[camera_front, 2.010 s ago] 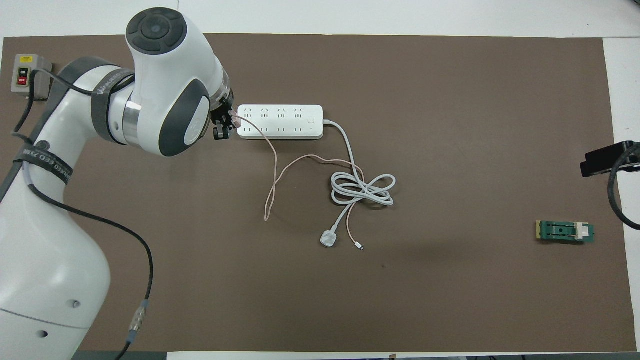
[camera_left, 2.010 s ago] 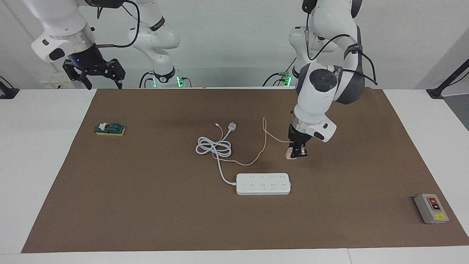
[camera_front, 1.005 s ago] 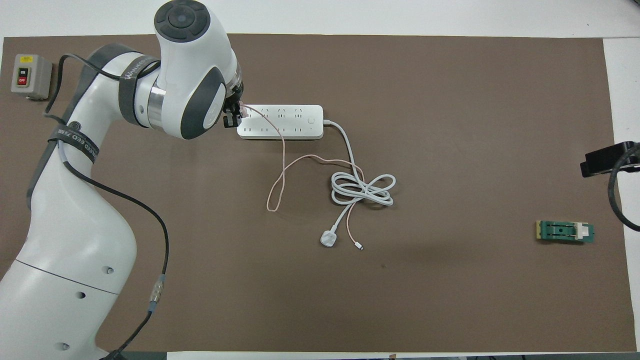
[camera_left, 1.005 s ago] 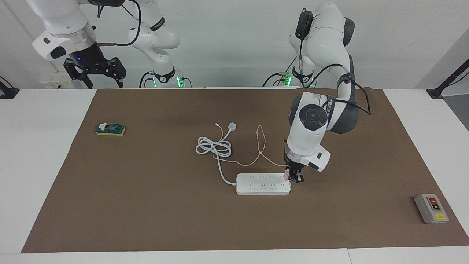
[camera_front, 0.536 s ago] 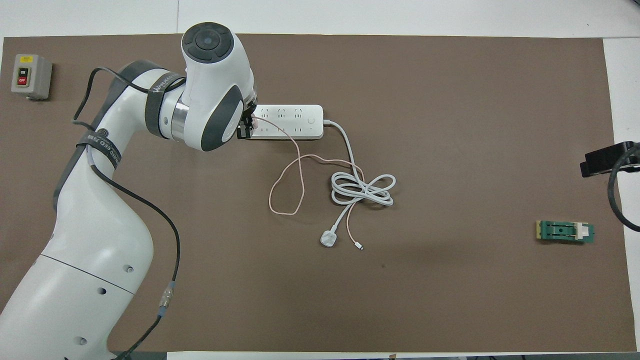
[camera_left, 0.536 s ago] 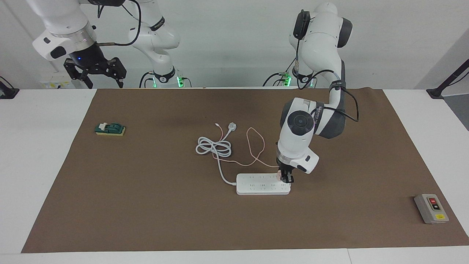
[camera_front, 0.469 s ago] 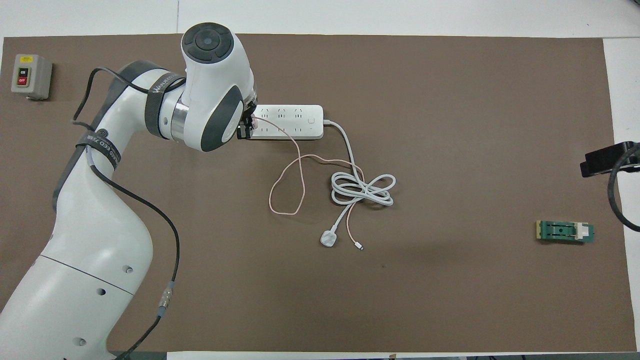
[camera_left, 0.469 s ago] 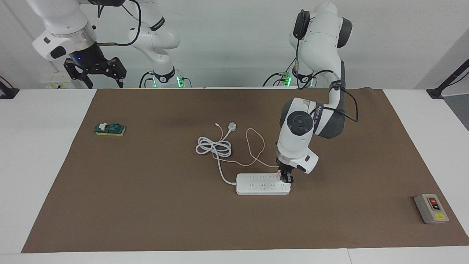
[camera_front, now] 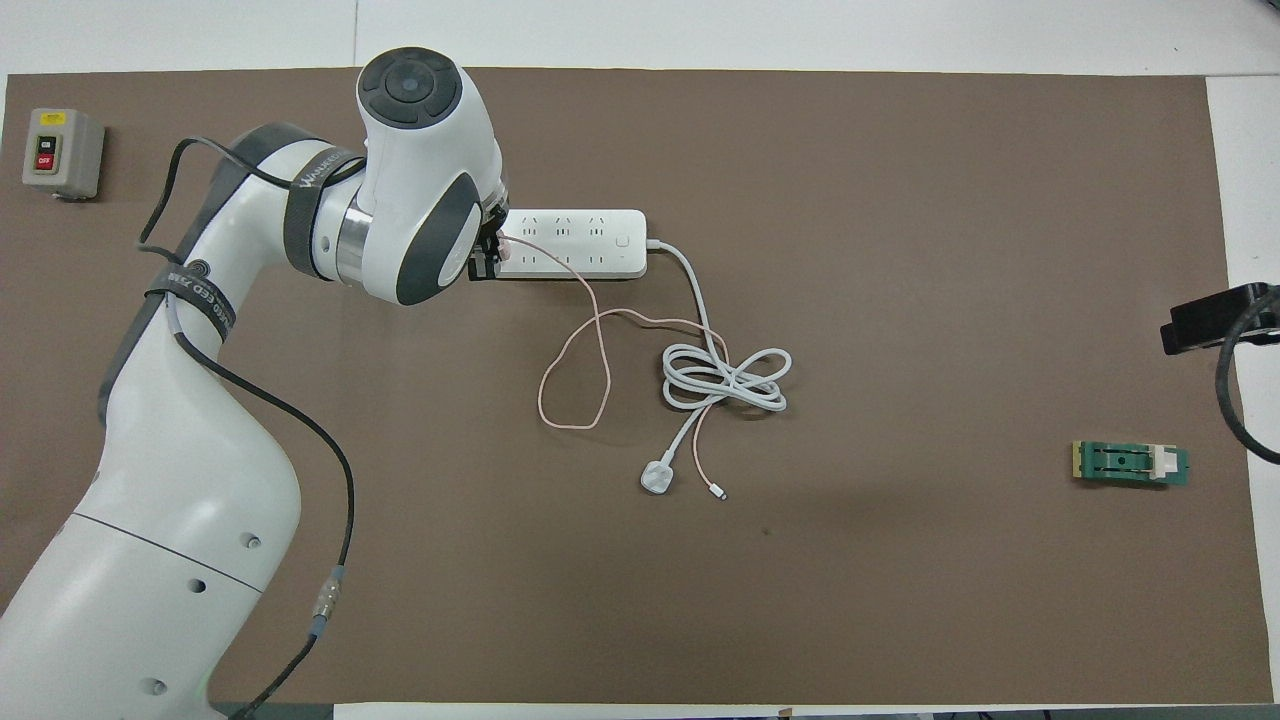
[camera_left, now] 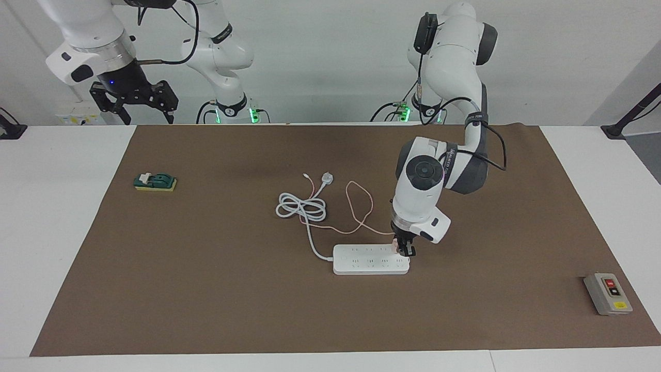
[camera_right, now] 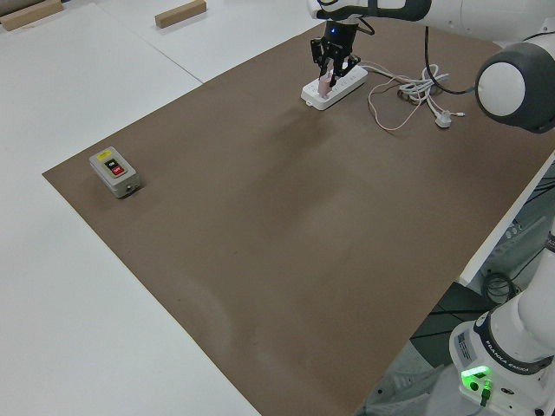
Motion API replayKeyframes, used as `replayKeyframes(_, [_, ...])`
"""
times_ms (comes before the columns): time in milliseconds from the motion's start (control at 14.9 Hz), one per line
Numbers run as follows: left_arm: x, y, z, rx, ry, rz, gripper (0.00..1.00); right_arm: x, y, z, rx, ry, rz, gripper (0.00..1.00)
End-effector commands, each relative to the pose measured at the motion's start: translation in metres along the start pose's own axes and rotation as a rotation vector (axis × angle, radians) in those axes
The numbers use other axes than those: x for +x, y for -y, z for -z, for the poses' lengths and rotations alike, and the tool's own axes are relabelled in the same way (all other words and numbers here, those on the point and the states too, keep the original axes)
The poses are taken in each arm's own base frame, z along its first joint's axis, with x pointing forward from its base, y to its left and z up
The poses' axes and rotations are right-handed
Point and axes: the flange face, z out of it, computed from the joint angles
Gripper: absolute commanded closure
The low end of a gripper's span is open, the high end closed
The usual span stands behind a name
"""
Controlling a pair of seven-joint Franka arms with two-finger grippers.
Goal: Plug charger into power strip
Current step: 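Press the pink plug down into the power strip socket with the left gripper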
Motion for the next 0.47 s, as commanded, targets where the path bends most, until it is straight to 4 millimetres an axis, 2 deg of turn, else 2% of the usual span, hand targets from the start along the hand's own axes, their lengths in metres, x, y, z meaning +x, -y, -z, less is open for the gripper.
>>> replayKeyframes(0, [0.0110, 0.0063, -0.0020, -0.005, -0.019, -0.017, 1.00, -0.0052, -0.0001, 0.0005, -0.001, -0.011, -0.014, 0.00])
replayKeyframes(402, [0.0089, 0.0126, -0.0052, 0.006, -0.020, -0.082, 1.00, -0.0052, -0.0001, 0.0005, -0.001, -0.011, -0.014, 0.00])
